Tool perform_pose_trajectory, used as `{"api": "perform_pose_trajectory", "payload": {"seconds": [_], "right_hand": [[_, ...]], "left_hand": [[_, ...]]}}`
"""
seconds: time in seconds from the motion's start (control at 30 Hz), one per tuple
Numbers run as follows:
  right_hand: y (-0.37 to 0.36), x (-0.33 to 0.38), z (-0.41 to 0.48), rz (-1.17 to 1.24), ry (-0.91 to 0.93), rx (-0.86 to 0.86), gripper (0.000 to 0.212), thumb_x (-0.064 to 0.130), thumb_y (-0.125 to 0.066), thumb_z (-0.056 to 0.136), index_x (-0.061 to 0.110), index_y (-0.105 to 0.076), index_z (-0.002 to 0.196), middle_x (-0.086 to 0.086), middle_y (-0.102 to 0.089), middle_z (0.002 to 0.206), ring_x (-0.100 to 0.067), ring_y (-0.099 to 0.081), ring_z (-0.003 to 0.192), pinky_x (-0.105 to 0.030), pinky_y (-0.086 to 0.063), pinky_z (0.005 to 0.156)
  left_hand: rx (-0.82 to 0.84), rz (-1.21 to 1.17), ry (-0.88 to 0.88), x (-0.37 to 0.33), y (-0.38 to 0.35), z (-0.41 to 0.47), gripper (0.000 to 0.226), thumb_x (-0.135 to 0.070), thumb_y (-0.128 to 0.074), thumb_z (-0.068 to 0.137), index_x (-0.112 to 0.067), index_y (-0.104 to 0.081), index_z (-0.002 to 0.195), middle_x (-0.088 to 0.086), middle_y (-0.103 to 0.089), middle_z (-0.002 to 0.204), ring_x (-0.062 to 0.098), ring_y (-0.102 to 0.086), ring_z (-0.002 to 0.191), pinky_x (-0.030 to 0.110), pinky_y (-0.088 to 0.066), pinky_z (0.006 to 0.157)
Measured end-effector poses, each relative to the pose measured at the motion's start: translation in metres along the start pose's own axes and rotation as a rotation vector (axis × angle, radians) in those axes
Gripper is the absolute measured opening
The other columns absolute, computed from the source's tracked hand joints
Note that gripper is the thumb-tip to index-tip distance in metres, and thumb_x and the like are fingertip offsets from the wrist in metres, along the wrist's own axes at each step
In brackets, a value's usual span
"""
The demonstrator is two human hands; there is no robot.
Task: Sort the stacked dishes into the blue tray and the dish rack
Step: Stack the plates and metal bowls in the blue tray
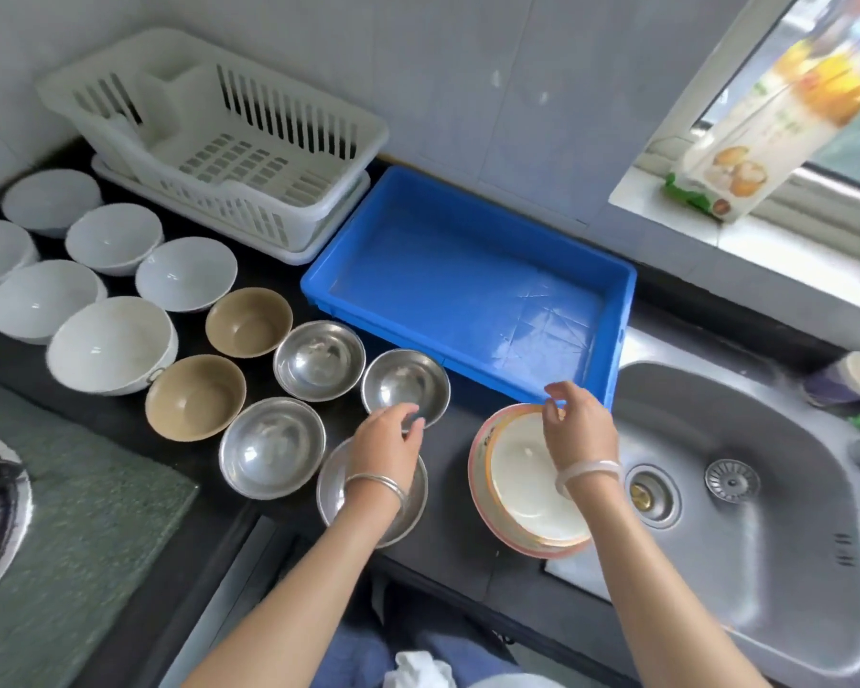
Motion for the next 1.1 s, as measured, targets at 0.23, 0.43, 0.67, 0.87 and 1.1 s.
{"api": "perform_pose_trajectory", "payload": {"seconds": [0.23,0.43,0.67,0.87,1.1], "right_hand": [[0.001,-0.089,-0.031,-0.022,-0.244,0.083,0.030,0.018,-0.053,0.089,0.012,-0.058,0.118,-0.017,-0.066,0.113,-0.036,-0.058,0.103,-0.034,-0.039,0.075],[-0.001,-0.100,-0.037,0.022,-0.333,0.023,0.020,0.017,-0.049,0.091,0.010,-0.060,0.106,-0.020,-0.069,0.099,-0.039,-0.060,0.090,-0.031,-0.033,0.065],[-0.012,-0.085,-0.054,0.095,-0.363,0.035,0.019,0.022,-0.049,0.092,0.010,-0.060,0.102,-0.018,-0.068,0.093,-0.037,-0.060,0.085,-0.029,-0.033,0.063],[-0.012,-0.073,-0.062,-0.005,-0.363,0.034,0.021,0.025,-0.045,0.094,0.008,-0.058,0.096,-0.011,-0.059,0.105,-0.031,-0.057,0.088,-0.027,-0.034,0.066],[0.010,-0.084,-0.057,0.024,-0.407,0.098,0.020,0.018,-0.048,0.090,0.010,-0.050,0.071,-0.020,-0.065,0.089,-0.032,-0.051,0.074,-0.028,-0.034,0.062]], "left_hand": [[0.358,0.100,-0.080,-0.044,-0.080,-0.010,0.026,-0.031,-0.054,0.088,-0.017,-0.064,0.108,0.004,-0.067,0.104,0.021,-0.059,0.098,0.026,-0.041,0.080],[0.310,0.126,-0.088,-0.048,-0.085,-0.010,0.011,-0.019,-0.054,0.088,-0.011,-0.058,0.081,0.005,-0.054,0.080,0.020,-0.048,0.075,0.025,-0.036,0.067],[0.221,0.163,-0.131,-0.053,-0.074,0.014,0.018,-0.010,-0.046,0.089,-0.006,-0.063,0.091,0.013,-0.061,0.090,0.032,-0.058,0.086,0.029,-0.040,0.065],[0.167,0.329,-0.200,-0.064,-0.069,0.024,0.027,-0.013,-0.043,0.093,-0.014,-0.065,0.108,0.009,-0.063,0.098,0.024,-0.055,0.084,0.035,-0.047,0.069],[0.223,0.299,-0.274,-0.090,-0.073,0.022,0.025,-0.013,-0.047,0.089,-0.014,-0.067,0.104,0.009,-0.067,0.098,0.028,-0.060,0.088,0.040,-0.052,0.075]]}}
Point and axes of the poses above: each hand's wrist, its own z-axis towards the middle knuckle, its own y-axis out of the back of the hand, x = y × z, the point moved 9 cm from there along z, towards the middle knuckle
